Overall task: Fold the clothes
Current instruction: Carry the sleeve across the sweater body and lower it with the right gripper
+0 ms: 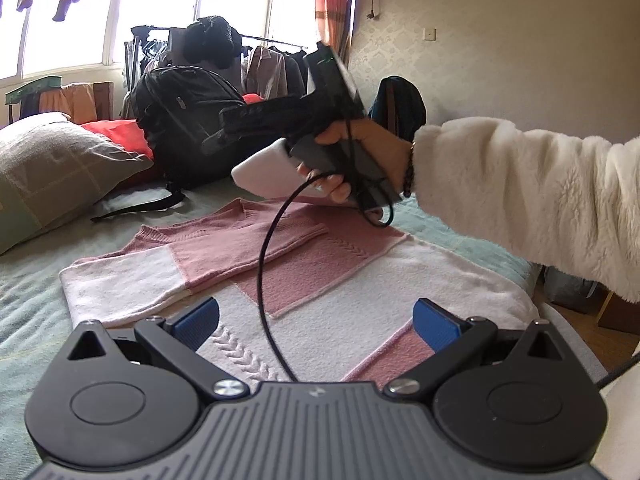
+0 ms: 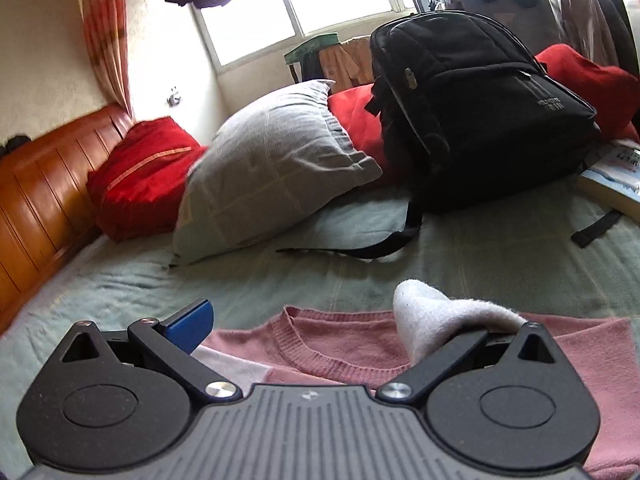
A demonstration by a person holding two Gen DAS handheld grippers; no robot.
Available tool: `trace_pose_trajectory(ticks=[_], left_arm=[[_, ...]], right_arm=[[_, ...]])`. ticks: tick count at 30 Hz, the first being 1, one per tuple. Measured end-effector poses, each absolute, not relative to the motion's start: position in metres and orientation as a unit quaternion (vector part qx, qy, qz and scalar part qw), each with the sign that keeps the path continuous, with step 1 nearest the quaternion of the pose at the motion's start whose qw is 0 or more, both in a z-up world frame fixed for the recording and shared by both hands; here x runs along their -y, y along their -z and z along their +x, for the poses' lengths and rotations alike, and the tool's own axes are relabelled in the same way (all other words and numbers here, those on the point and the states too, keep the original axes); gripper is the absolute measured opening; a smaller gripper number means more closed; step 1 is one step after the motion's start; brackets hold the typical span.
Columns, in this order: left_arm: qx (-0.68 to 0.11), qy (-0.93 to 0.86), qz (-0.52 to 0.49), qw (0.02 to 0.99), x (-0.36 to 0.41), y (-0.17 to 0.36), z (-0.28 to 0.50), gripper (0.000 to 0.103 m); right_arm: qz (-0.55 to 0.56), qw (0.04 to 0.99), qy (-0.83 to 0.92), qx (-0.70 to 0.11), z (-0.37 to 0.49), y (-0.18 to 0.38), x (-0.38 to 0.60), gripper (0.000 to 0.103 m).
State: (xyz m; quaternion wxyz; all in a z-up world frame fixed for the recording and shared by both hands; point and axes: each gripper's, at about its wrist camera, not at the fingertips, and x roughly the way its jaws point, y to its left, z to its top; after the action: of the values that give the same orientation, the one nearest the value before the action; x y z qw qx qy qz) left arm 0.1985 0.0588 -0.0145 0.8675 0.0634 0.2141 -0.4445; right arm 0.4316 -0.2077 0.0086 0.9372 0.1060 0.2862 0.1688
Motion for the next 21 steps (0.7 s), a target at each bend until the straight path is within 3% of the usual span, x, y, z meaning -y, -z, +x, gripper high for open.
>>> trace_pose_trajectory(ticks=[10, 21], left_arm=[[-0.215, 0.455, 0.064, 0.862, -0.055, 0.015, 0.199, 0.102], [-0.210, 0.466, 0.066, 0.857, -0.052, 0.015, 0.197, 0.102]], right_arm=[[0.090, 0.918, -0.182, -0.341, 0.428, 0.052, 0.183, 0.103], [0.084, 0.909, -0.185, -0.364, 0.392, 0.057, 0.224, 0.103]])
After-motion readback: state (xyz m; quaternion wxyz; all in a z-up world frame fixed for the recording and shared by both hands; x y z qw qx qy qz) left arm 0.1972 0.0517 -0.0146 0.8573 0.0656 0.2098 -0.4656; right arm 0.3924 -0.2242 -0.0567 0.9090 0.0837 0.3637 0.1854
